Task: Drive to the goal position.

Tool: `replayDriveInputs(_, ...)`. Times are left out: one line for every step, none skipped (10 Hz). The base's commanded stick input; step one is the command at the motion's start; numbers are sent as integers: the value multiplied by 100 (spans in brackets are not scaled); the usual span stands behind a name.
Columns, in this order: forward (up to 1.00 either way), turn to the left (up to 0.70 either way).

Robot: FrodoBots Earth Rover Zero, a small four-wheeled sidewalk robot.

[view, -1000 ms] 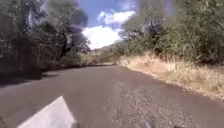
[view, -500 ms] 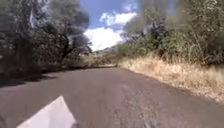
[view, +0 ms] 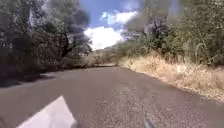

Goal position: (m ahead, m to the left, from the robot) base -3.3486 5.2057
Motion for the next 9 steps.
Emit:
replayDriveInputs(50, 0)
replayDriveInputs(50, 0)
replayDriveInputs(50, 0)
replayDriveInputs(50, 0)
replayDriveInputs(50, 0)
replayDriveInputs(50, 0)
replayDriveInputs(50, 0)
replayDriveInputs(50, 0)
replayDriveInputs(50, 0)
